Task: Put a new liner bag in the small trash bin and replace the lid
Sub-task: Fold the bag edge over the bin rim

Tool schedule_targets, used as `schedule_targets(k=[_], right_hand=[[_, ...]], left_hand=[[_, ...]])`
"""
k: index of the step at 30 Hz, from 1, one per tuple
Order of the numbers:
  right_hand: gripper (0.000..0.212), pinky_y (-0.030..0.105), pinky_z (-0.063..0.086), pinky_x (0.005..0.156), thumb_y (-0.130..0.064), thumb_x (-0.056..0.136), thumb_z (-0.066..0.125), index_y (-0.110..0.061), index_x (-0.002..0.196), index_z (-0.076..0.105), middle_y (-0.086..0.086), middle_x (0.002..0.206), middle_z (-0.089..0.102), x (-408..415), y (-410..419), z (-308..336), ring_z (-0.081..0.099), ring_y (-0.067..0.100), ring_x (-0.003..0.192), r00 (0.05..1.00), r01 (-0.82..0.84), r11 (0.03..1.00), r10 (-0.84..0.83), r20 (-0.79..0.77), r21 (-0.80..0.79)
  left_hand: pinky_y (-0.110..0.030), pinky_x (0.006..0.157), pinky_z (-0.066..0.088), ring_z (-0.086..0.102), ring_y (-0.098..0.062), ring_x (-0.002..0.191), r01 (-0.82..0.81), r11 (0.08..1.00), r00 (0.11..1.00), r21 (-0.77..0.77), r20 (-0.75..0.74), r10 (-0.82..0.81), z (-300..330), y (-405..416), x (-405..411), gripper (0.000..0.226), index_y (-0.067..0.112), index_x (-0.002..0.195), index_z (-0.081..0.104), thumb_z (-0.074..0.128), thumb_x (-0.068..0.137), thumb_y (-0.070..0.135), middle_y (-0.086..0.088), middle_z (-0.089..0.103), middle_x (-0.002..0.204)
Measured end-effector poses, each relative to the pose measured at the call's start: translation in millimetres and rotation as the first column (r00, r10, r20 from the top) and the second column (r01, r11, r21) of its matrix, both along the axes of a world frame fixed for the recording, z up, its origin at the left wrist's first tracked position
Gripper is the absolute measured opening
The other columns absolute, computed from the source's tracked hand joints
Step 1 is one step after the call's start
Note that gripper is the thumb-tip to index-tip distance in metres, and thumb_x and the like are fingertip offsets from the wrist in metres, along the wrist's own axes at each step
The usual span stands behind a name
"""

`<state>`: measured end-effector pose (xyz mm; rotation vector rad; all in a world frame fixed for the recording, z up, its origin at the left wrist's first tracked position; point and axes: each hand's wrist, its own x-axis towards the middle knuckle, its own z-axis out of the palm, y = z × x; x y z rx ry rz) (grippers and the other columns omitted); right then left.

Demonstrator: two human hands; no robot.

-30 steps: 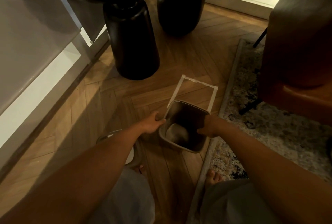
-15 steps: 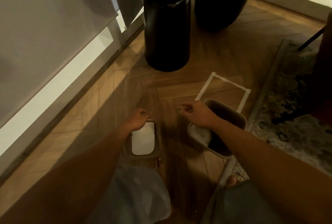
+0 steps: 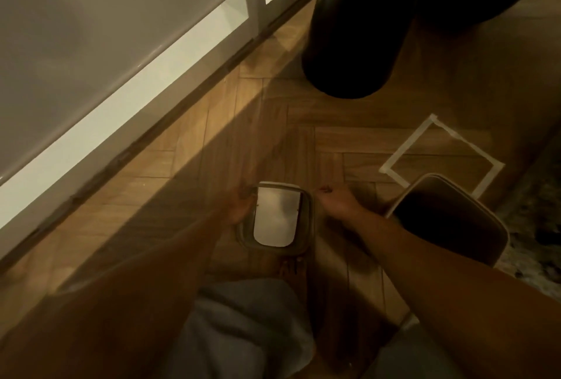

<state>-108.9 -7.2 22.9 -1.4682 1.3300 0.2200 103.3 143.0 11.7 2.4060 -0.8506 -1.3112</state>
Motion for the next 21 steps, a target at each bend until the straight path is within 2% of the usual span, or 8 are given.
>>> schedule_targets(k=[4,7,10,14,16,18,20,21], right_hand=[[0.052,0.034,0.047,0.097,-0.04,0.099,0.057,-0.009,0.14,0.057,0.013,0.138,0.06,13,10,-28,0.059,0.03,0.122,0.999,-0.013,0.998,0.015,-0.033,0.054],[0.049,0.032,0.047,0.089,-0.038,0.099,0.058,-0.011,0.14,0.057,0.012,0.137,0.061,21,17,-42,0.059,0.031,0.121,0.997,-0.047,0.996,0.052,-0.051,0.078],[0.058,0.04,0.049,0.101,-0.029,0.095,0.066,-0.013,0.147,0.048,0.012,0.141,0.059,26,25,-52,0.058,0.033,0.124,1.0,0.027,0.984,-0.028,0.006,0.177],[0.057,0.035,0.05,0.093,-0.024,0.093,0.069,-0.011,0.145,0.049,0.012,0.137,0.061,28,26,-57,0.06,0.032,0.121,0.997,0.072,0.975,-0.075,0.011,0.208],[0.056,0.04,0.051,0.099,-0.027,0.094,0.068,-0.011,0.144,0.051,0.012,0.138,0.061,28,22,-53,0.061,0.031,0.121,0.995,0.093,0.974,-0.099,0.018,0.206],[0.058,0.045,0.05,0.103,-0.032,0.094,0.068,-0.012,0.145,0.05,0.011,0.139,0.06,29,16,-44,0.06,0.031,0.122,0.993,0.112,0.976,-0.118,0.023,0.188],[0.061,0.046,0.05,0.103,-0.039,0.093,0.067,-0.015,0.146,0.049,0.009,0.14,0.06,30,11,-32,0.06,0.03,0.123,0.993,0.11,0.986,-0.115,0.035,0.128],[0.062,0.045,0.05,0.104,-0.042,0.092,0.066,-0.017,0.146,0.049,0.008,0.141,0.059,31,9,-25,0.059,0.03,0.124,0.993,0.108,0.991,-0.111,0.039,0.083]], left_hand=[[-0.034,0.102,0.038,0.05,-0.03,0.127,-0.058,0.998,0.998,0.017,-0.028,0.058,-25,10,7,0.052,0.016,0.145,0.046,0.047,0.099,0.04,-0.012,0.052,0.143],[-0.025,0.091,0.036,0.051,-0.028,0.127,-0.103,0.994,0.993,-0.029,-0.063,0.101,-36,10,9,0.053,0.02,0.146,0.044,0.053,0.097,0.038,-0.008,0.053,0.142],[-0.022,0.084,0.035,0.053,-0.025,0.123,-0.122,0.99,0.989,-0.063,-0.086,0.117,-46,5,11,0.049,0.017,0.143,0.048,0.055,0.097,0.035,-0.008,0.055,0.139],[-0.024,0.085,0.037,0.052,-0.024,0.122,-0.109,0.994,0.987,-0.023,-0.124,0.105,-53,2,14,0.052,0.017,0.144,0.045,0.05,0.098,0.04,-0.008,0.052,0.142],[-0.024,0.082,0.04,0.055,-0.023,0.113,-0.067,0.998,0.995,-0.01,-0.08,0.066,-50,0,16,0.048,0.018,0.14,0.05,0.045,0.099,0.043,-0.009,0.055,0.138],[-0.032,0.091,0.043,0.055,-0.029,0.117,-0.004,1.0,1.0,0.029,0.016,0.003,-44,-2,21,0.046,0.018,0.14,0.05,0.042,0.1,0.04,-0.012,0.055,0.138],[-0.038,0.101,0.041,0.053,-0.032,0.122,0.016,1.0,0.999,0.005,0.031,-0.016,-33,-8,28,0.045,0.018,0.142,0.049,0.044,0.101,0.037,-0.012,0.055,0.138],[-0.038,0.099,0.043,0.055,-0.031,0.12,0.0,0.999,1.0,-0.038,0.018,0.001,-26,-12,30,0.043,0.017,0.139,0.053,0.044,0.101,0.036,-0.011,0.058,0.133]])
